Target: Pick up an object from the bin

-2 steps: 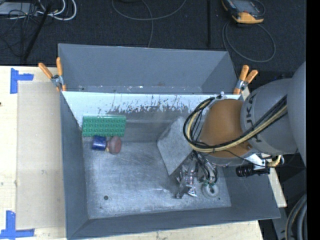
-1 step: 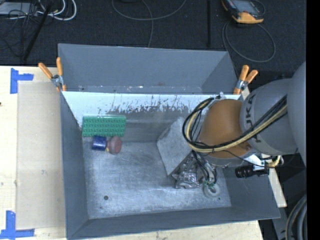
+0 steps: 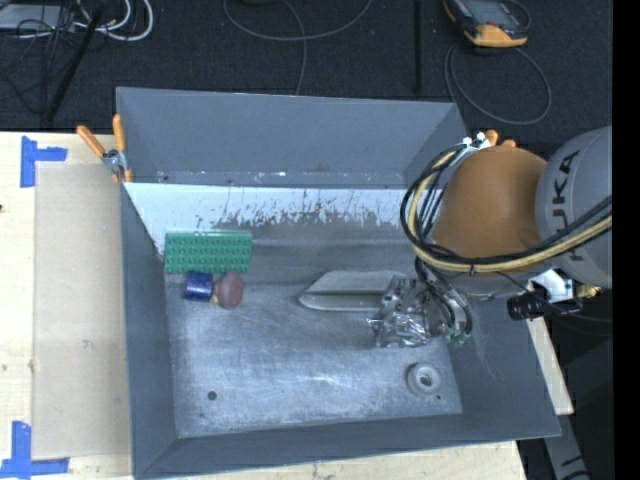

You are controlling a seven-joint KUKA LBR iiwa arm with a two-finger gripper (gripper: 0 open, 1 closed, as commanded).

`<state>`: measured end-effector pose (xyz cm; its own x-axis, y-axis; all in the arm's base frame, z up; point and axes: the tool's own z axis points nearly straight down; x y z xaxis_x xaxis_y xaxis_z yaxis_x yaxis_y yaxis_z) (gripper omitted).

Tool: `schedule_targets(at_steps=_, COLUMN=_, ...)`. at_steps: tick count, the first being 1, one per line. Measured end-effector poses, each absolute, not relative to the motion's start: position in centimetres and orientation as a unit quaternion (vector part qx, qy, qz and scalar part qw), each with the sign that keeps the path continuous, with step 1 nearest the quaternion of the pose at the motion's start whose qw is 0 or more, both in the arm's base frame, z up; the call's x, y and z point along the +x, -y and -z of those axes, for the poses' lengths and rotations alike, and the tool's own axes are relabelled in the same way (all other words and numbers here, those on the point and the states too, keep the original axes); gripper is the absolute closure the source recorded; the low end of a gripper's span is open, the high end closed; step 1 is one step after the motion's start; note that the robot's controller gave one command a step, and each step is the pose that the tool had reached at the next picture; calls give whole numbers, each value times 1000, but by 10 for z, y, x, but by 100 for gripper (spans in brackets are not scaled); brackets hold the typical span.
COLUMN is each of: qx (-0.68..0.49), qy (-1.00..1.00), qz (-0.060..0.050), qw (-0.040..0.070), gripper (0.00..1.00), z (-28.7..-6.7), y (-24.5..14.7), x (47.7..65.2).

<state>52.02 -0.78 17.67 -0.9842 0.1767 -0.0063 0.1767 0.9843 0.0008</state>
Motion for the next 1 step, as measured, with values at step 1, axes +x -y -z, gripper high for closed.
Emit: schedule_targets(at_steps=1, qx=78, qy=-997, qz=0, qw=2, gripper=100, z=-217, y=13, x=518)
